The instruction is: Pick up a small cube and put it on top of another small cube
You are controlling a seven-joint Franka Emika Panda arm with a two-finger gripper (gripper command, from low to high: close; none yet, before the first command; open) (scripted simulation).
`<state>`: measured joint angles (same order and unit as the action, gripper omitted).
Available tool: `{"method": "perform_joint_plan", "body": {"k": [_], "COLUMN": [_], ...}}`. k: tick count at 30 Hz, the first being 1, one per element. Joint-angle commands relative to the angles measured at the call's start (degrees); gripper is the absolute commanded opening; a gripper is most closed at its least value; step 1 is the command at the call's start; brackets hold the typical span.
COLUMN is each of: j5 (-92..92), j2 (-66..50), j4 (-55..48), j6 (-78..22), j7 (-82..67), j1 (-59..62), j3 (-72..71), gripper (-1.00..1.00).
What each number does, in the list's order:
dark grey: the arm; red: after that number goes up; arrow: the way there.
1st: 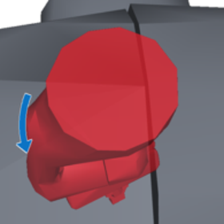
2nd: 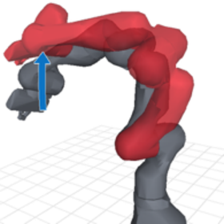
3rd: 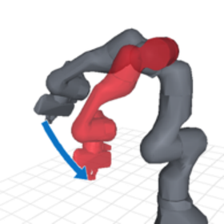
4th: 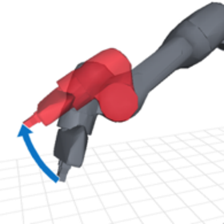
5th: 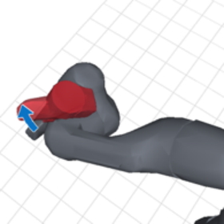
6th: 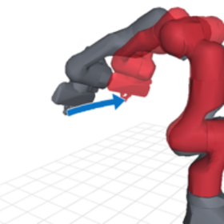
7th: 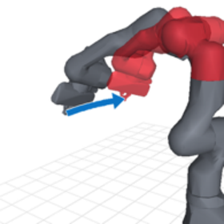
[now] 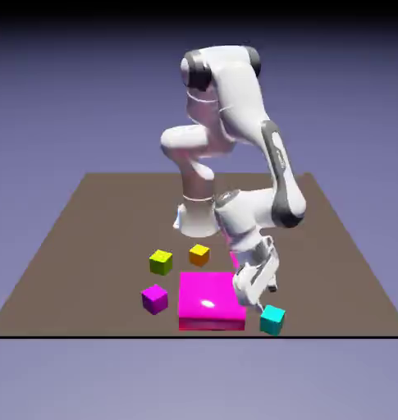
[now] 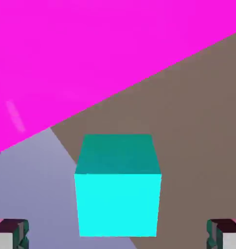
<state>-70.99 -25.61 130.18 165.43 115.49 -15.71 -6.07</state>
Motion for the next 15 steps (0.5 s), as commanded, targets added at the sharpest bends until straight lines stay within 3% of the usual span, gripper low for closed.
{"method": "perform_joint_plan", "body": {"k": [1, 4, 5, 12, 15], "j5": [-1.8, -6.7, -6.7, 4.1, 11.5], "j2": [-2.1, -7.9, -7.9, 4.4, 9.3], "j4": [-1.4, -5.4, -5.4, 2.6, 3.4], "j6": [0.7, 2.7, 2.7, -1.7, -5.8], "j7": [-1.8, -6.7, -6.7, 3.4, 0.0], "j1": [0.2, 0.7, 0.7, -0.7, -1.4], "j3": [-0.6, -2.3, -2.3, 0.9, 1.6], "gripper": [0.0, 0.0, -1.0, -1.0, -1.0]}}
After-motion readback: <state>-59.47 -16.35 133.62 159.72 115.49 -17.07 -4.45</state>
